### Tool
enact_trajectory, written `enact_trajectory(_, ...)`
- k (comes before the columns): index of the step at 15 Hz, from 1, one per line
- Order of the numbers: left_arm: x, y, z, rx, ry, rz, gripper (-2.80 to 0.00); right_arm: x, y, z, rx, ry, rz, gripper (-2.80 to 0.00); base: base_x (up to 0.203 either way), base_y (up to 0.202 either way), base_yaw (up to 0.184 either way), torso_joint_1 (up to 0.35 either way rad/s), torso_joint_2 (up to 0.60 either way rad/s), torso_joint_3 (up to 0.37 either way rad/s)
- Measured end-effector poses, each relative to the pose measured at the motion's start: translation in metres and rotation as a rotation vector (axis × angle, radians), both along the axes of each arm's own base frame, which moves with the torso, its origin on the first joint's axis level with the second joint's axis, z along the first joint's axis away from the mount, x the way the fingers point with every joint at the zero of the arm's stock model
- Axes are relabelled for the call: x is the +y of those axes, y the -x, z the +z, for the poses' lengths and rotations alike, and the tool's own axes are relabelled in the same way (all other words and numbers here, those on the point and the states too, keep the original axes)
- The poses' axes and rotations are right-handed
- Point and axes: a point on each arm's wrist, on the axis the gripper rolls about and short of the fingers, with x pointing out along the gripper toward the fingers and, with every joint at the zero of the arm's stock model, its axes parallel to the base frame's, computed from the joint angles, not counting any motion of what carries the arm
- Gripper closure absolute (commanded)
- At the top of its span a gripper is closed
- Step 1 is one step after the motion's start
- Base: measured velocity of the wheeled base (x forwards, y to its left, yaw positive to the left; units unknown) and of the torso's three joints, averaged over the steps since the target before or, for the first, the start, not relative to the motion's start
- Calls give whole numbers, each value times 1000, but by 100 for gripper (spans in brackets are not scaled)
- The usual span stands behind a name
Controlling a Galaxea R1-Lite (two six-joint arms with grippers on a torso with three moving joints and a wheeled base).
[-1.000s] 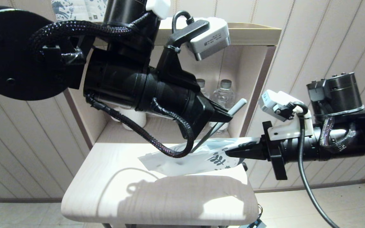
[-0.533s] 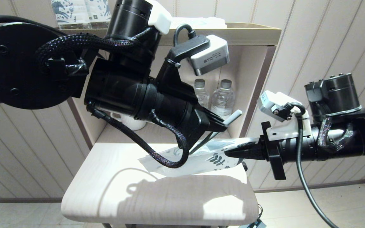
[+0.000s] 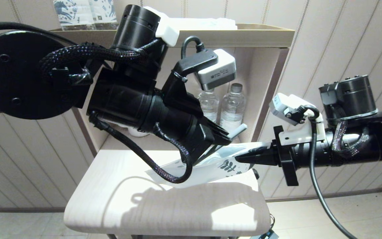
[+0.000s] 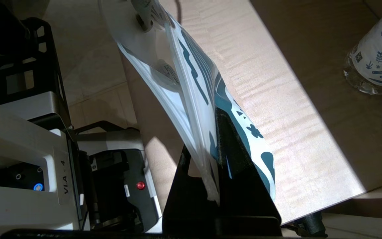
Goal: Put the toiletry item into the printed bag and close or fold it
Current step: Place the toothbrush in the storage bag
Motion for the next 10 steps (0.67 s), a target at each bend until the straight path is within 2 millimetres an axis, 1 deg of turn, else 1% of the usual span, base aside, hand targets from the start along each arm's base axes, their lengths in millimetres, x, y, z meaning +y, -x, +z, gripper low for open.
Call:
enact_trajectory(3,1,0,7,-16,13,17,0,2,0,1,0,-1,6,0,0,0,0,0,0,0)
enact_trajectory(4,1,0,8,-19,14,18,-280,2,-1,1,-1,-2,6,0,0,0,0,0,0,0)
enact_trajectory(10,0,-1,6,-14,11,20,-280,2,-1,1,0,-1,6,0,0,0,0,0,0,0)
